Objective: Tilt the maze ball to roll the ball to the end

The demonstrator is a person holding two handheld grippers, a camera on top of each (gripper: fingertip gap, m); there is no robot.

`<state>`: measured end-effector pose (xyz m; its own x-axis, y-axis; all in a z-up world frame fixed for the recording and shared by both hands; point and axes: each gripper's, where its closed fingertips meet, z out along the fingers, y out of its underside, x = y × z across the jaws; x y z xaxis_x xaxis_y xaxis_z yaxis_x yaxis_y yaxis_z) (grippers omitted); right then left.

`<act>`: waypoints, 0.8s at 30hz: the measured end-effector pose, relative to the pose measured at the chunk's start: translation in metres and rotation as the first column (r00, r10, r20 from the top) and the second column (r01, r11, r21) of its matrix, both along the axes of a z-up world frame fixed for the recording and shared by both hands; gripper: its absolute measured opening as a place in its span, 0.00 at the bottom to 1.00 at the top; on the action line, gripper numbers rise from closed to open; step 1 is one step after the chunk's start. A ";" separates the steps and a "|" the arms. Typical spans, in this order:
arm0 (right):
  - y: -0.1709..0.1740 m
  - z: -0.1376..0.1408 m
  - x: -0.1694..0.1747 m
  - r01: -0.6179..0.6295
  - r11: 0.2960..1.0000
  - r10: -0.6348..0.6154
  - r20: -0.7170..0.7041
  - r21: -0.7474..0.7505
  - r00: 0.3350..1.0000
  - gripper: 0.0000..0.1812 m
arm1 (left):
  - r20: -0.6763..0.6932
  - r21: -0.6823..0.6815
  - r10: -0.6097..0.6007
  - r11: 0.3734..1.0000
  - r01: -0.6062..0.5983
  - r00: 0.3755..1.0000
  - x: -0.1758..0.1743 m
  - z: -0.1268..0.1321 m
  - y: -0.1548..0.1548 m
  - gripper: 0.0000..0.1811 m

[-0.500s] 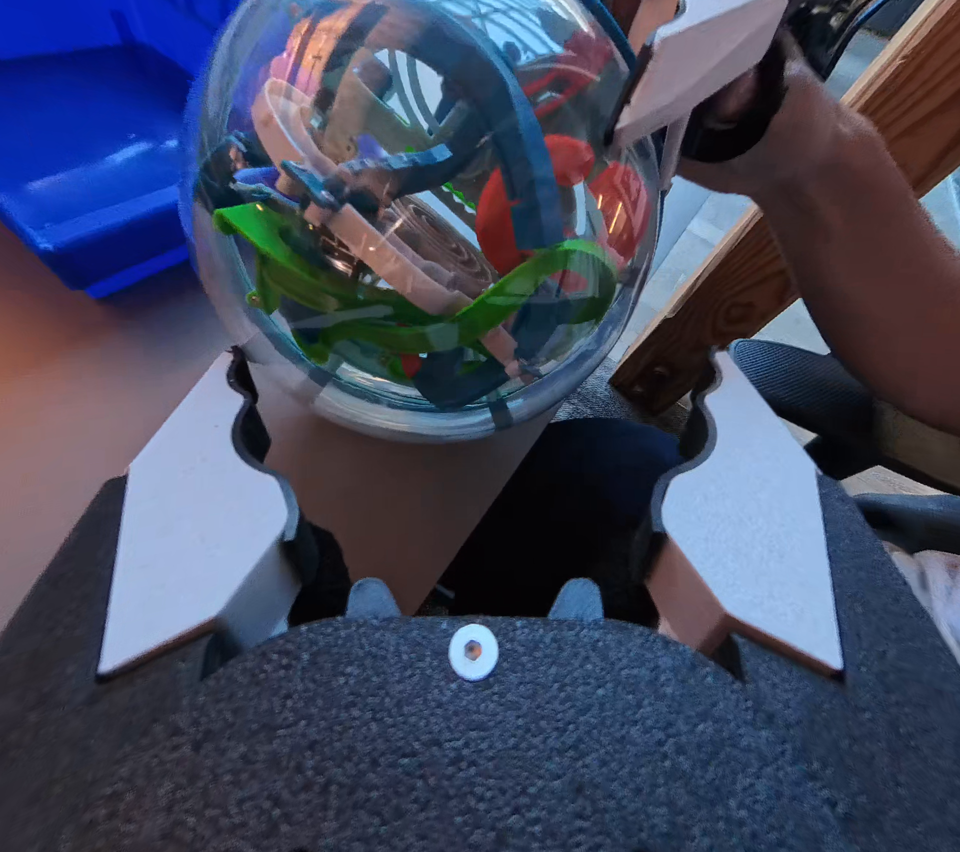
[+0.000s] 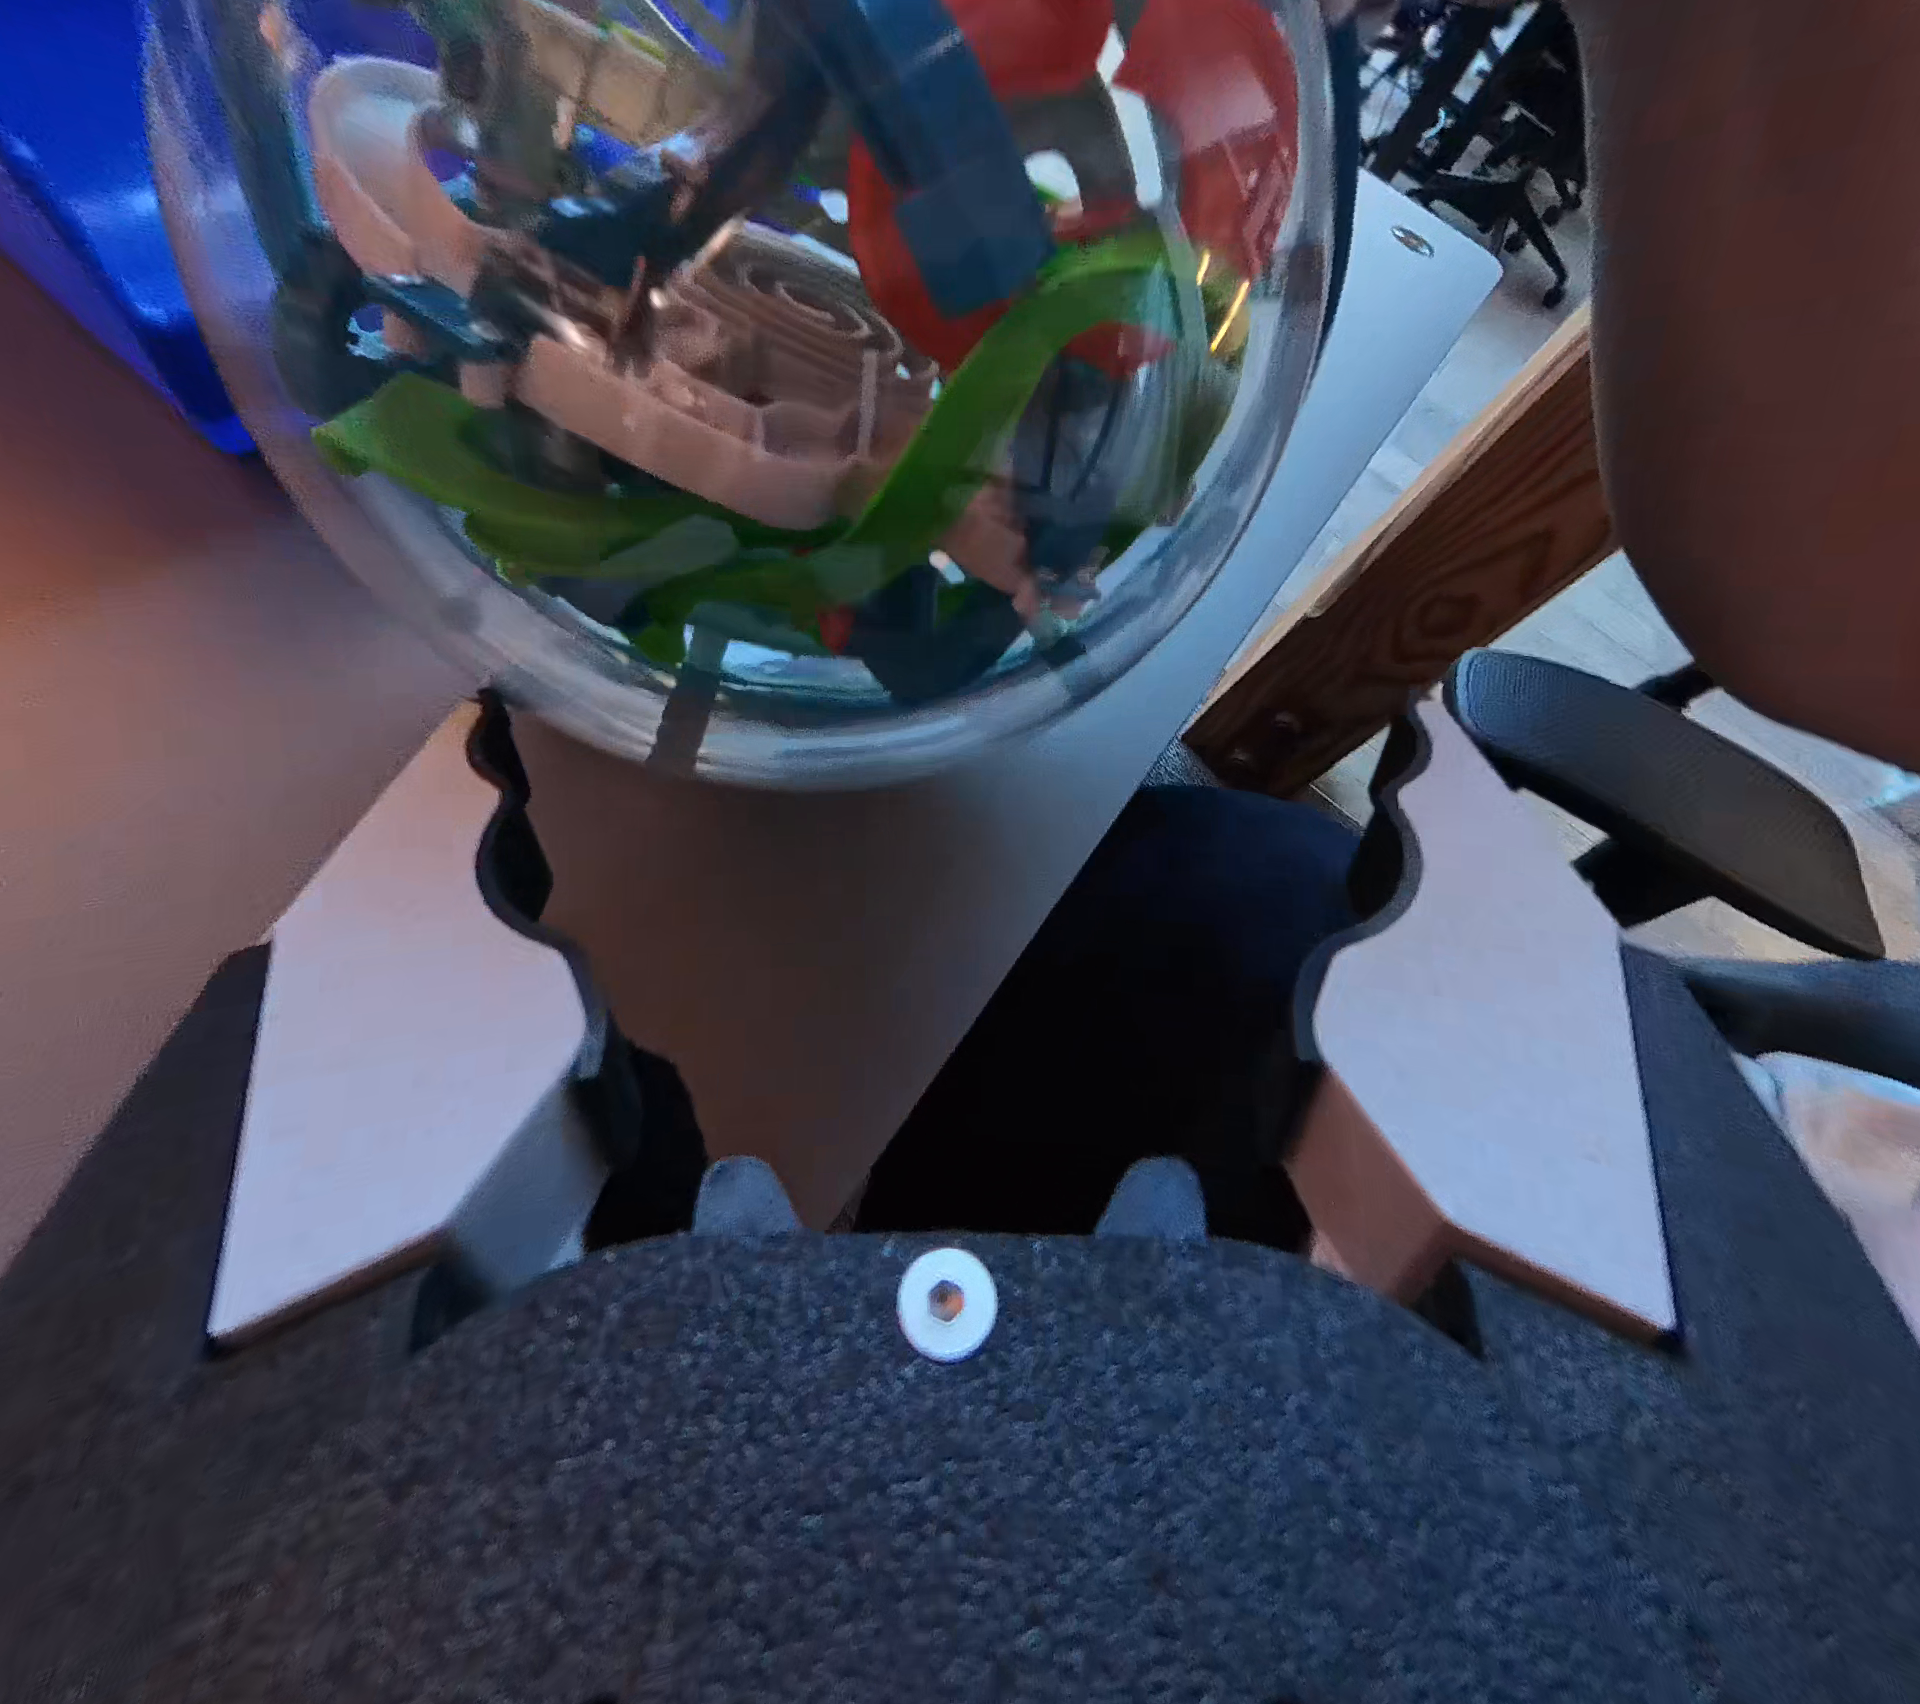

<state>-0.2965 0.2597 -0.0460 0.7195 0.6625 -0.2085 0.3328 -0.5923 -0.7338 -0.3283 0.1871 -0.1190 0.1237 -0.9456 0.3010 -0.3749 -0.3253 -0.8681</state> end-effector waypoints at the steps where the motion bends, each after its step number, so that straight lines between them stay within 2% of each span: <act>1: 0.002 0.000 -0.005 -0.021 1.000 0.022 0.032 -0.017 0.999 0.76 | -0.005 -0.018 -0.021 1.000 0.021 1.000 -0.005 0.000 0.001 0.84; 2: 0.005 -0.001 -0.010 -0.035 0.999 0.038 0.067 -0.038 0.997 0.76 | 0.001 -0.039 -0.039 0.998 0.039 0.999 -0.011 0.002 0.004 0.82; 4: 0.009 -0.003 -0.022 -0.059 0.996 0.068 0.137 -0.072 0.988 0.77 | 0.042 -0.052 -0.035 0.998 0.037 0.999 -0.022 0.013 0.019 0.84; 5: 0.010 -0.004 -0.028 -0.079 0.994 0.092 0.176 -0.081 0.980 0.77 | 0.053 -0.033 -0.030 0.999 0.032 0.998 -0.026 0.019 0.028 0.87; 8: 0.013 -0.010 -0.047 -0.132 0.986 0.157 0.286 -0.106 0.945 0.80 | 0.058 0.112 -0.041 0.993 0.034 0.997 -0.031 0.030 0.046 0.87; 10: 0.016 -0.015 -0.054 -0.141 0.983 0.172 0.335 -0.116 0.926 0.83 | 0.007 0.186 -0.070 0.980 0.068 0.998 -0.028 0.025 0.048 0.87; 12: 0.018 -0.019 -0.056 -0.143 0.982 0.179 0.371 -0.124 0.911 0.85 | -0.042 0.227 -0.050 0.972 0.059 0.998 -0.024 0.016 0.053 0.88; 16: 0.018 -0.015 -0.059 -0.161 0.982 0.185 0.321 -0.101 0.929 0.85 | -0.021 0.230 0.009 0.973 -0.004 1.000 -0.021 0.013 0.057 0.85; 19: 0.017 -0.005 -0.053 -0.154 0.988 0.156 0.248 -0.025 0.956 0.81 | 0.001 0.201 0.046 0.979 -0.045 0.999 -0.020 0.014 0.058 0.84; 22: 0.010 0.019 -0.030 -0.055 0.988 0.035 0.135 0.145 0.990 0.79 | 0.016 0.138 0.078 0.987 -0.080 0.997 -0.022 0.013 0.060 0.84; 24: -0.004 0.020 -0.010 0.030 0.973 -0.049 0.079 0.227 0.996 0.77 | 0.025 0.081 0.089 0.993 -0.091 0.996 -0.022 0.009 0.059 0.83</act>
